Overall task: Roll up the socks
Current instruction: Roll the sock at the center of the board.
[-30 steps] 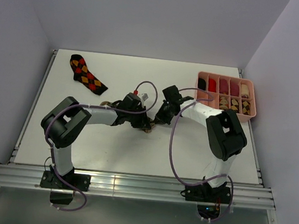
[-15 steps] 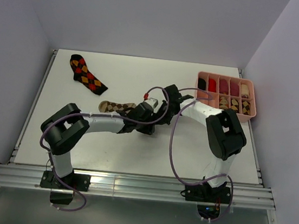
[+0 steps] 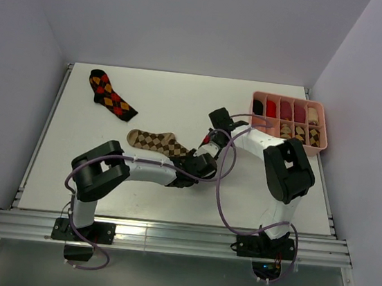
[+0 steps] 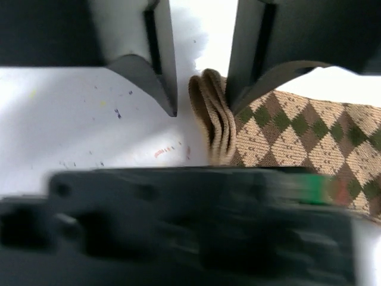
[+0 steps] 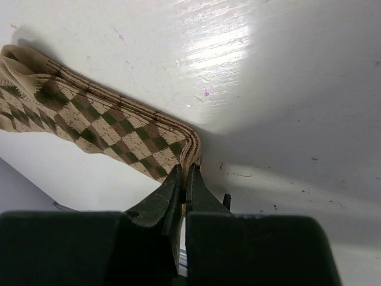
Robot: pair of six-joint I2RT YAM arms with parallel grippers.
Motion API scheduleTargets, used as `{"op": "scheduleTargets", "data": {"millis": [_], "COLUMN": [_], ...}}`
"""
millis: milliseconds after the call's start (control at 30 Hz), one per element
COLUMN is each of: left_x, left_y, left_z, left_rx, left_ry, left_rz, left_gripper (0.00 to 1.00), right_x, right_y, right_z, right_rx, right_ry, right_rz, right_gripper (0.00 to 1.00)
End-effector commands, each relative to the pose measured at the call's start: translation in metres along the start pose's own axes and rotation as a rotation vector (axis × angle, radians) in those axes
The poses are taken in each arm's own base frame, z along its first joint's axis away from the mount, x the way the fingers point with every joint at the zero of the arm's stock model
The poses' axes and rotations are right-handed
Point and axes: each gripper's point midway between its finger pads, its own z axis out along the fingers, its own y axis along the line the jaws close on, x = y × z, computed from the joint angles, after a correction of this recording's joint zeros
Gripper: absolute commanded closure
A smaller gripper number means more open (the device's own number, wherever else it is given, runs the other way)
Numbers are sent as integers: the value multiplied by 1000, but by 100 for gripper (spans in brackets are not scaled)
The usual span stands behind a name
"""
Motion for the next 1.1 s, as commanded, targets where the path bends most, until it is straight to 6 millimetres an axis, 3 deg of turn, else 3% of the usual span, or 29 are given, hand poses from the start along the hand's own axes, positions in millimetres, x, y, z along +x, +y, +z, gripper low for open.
{"op": "scheduleTargets", "data": {"millis": [0, 167, 267, 400, 433, 467, 567, 600, 667, 900, 967, 1067], "left_x": [-6, -5, -7, -7, 2, -7, 0, -7, -3, -11, -11, -11], "left_y": [-2, 5, 5, 1, -4, 0, -4, 3, 10, 13, 18, 26], "left_z": [-2, -3, -6, -10, -12, -14, -22, -19, -21, -32, -33, -34], "left_rx": [-55, -91, -89, -23, 35, 59, 208, 233, 306, 508, 548, 594], "left_ry": [-23, -19, -23, -10, 23, 12, 67, 61, 101, 141, 139, 152], "left_rz": [95, 92, 74, -9, -30, -109, -228, -311, -394, -662, -721, -818], "left_gripper": [61, 88, 98, 99, 99, 99, 99, 99, 99, 99, 99, 99], "right_x": [4, 5, 6, 5, 3, 2, -2, -4, -7, -7, -5, 1], "right_y": [10, 8, 7, 16, 19, 23, 34, 38, 41, 50, 48, 42], "right_z": [0, 0, 0, -6, -8, -10, -25, -31, -39, -66, -66, -58], "right_rx": [-24, -30, -52, -165, -197, -255, -361, -404, -446, -638, -657, -649], "right_ry": [11, 11, 18, 16, 14, 9, -21, -45, -76, -202, -211, -208], "right_rz": [4, 6, 15, 16, 18, 7, 1, -12, -24, -92, -122, -164], "right_gripper": [100, 100, 100, 100, 99, 97, 92, 88, 82, 60, 53, 52]}}
